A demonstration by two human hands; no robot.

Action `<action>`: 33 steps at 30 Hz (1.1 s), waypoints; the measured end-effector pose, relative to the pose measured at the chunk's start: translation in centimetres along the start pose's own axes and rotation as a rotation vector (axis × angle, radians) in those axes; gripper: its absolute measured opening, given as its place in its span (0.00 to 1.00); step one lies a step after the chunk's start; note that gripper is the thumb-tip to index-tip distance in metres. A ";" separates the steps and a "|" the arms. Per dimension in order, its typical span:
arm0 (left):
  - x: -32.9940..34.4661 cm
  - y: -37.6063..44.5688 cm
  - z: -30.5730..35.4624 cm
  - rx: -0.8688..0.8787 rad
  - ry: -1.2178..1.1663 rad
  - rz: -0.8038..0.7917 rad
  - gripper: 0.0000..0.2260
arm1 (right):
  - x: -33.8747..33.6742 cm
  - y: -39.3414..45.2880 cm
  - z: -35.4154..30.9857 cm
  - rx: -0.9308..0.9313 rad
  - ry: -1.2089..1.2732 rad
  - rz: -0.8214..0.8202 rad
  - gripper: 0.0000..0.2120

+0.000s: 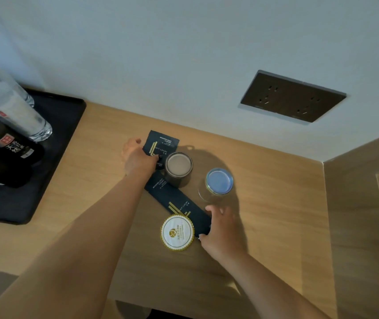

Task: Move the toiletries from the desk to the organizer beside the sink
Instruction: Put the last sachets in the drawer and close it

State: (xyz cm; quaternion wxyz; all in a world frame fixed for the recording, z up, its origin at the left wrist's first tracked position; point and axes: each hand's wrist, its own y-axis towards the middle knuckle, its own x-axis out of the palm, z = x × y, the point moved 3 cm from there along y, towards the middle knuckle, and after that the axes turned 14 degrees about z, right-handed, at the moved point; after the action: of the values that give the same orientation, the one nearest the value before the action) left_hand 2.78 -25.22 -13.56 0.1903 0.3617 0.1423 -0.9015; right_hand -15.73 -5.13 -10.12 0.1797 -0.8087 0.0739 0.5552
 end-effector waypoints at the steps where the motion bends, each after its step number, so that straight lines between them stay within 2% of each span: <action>1: -0.3 0.0 -0.4 -0.045 0.004 -0.009 0.28 | 0.1 0.2 0.1 0.018 0.005 -0.015 0.31; 4: -1.3 -0.3 -1.0 -0.130 -0.032 -0.044 0.17 | 0.3 0.7 0.3 0.053 0.026 -0.063 0.32; 7: -3.1 -1.2 -0.8 -0.145 -0.096 -0.028 0.10 | 0.4 0.9 0.4 0.088 0.086 -0.092 0.24; 15: -9.1 -7.1 -1.9 -0.308 -0.578 0.017 0.09 | 1.2 0.1 0.3 0.149 0.217 -0.351 0.17; 19: -10.5 -9.3 -3.5 -0.332 -0.555 0.020 0.09 | 0.5 -0.9 -0.1 0.327 0.503 -0.494 0.07; 22: -11.4 -10.7 -3.7 -0.340 -0.534 0.013 0.10 | 0.0 -2.0 -0.3 0.534 0.770 -0.588 0.10; 24: -12.0 -11.8 -3.5 -0.322 -0.549 0.007 0.08 | -0.4 -2.7 0.0 0.598 0.864 -0.584 0.12; 27: -12.4 -13.2 -3.4 -0.295 -0.570 -0.004 0.06 | -1.6 -3.8 0.7 0.619 0.950 -0.552 0.10; 33: -12.5 -16.3 -1.9 -0.268 -0.689 -0.042 0.10 | -6.4 -6.9 3.3 0.571 0.995 -0.403 0.09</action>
State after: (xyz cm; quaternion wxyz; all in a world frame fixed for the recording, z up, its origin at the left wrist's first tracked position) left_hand 4.96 -7.02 -4.11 0.2540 0.0061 0.1939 -0.9475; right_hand -18.81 1.92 -3.78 0.4350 -0.8891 0.1405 0.0240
